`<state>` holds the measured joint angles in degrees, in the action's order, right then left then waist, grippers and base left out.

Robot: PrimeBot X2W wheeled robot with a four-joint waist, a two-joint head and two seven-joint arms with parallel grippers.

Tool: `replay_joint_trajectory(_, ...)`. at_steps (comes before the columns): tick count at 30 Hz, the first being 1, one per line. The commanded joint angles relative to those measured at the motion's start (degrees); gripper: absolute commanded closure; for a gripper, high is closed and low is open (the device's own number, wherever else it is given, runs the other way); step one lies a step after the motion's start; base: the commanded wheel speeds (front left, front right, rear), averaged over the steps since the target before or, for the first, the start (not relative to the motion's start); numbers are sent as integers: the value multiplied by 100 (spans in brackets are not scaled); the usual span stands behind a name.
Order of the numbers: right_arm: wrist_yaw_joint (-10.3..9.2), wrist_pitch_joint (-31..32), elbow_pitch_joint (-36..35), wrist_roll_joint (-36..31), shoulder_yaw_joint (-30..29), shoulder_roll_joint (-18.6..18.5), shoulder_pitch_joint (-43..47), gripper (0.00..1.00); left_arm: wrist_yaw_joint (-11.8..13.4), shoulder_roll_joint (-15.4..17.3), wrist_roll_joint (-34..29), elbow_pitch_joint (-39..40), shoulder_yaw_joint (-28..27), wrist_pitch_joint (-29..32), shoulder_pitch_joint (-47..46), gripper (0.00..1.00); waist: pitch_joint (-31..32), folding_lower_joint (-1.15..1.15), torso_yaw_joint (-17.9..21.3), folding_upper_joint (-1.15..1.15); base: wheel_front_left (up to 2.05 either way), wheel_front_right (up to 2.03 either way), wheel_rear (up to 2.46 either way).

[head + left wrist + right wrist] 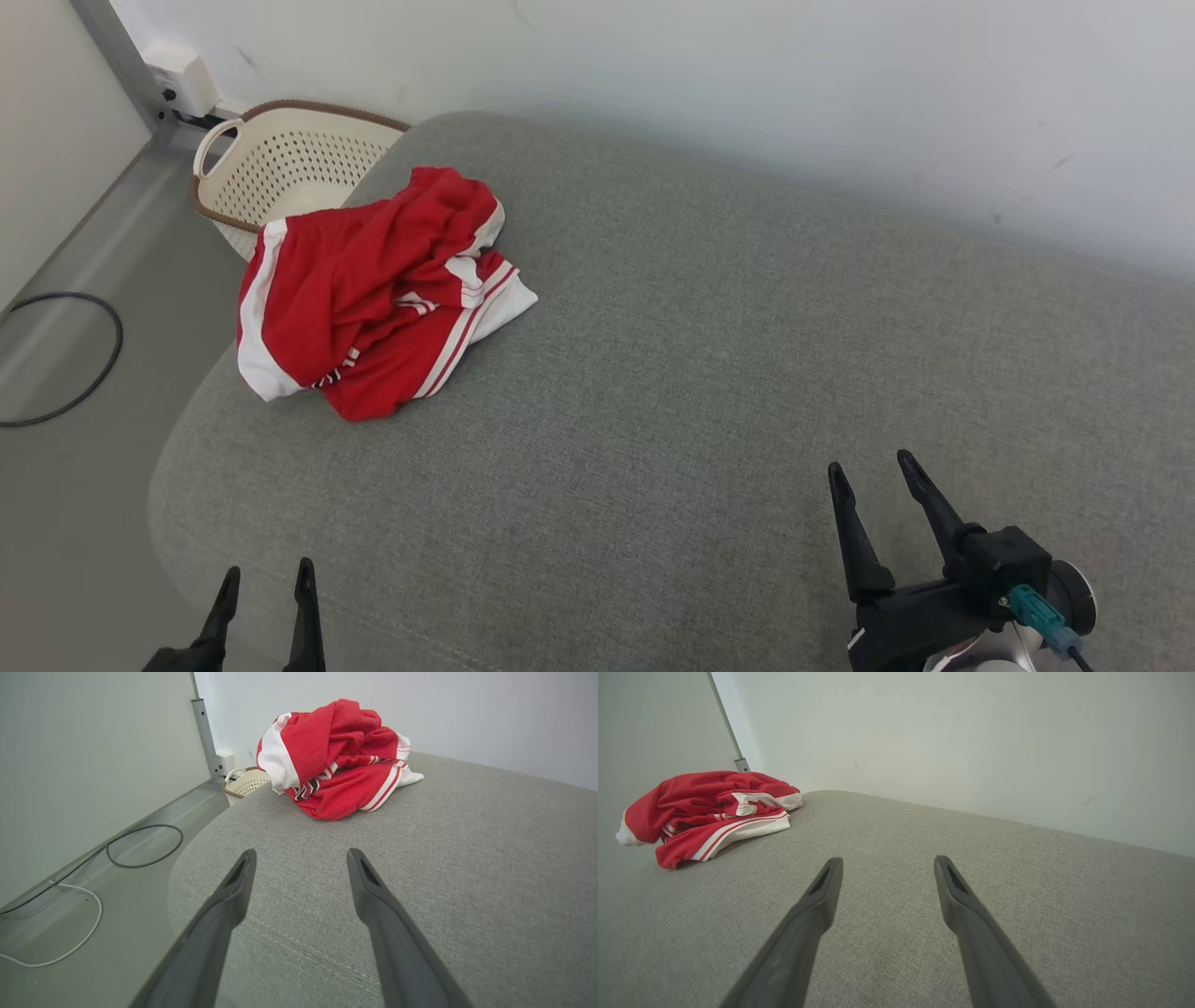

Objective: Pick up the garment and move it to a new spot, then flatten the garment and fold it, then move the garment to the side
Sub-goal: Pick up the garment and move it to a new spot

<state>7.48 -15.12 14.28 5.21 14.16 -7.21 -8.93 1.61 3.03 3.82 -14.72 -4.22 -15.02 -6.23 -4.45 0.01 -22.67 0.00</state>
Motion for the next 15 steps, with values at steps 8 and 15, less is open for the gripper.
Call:
replay_joint_trajectory(8,2,-4,39,76,-9,-271,-257,0,-387,89,111,-388,-336,-23,-908,0,-736,-1,298,0,0,0,0)
replay_joint_trajectory(15,2,-4,-19,84,-16,-440,-402,0,-657,379,121,-877,-470,-23,-1881,0,-1185,-1,530,0,0,0,0)
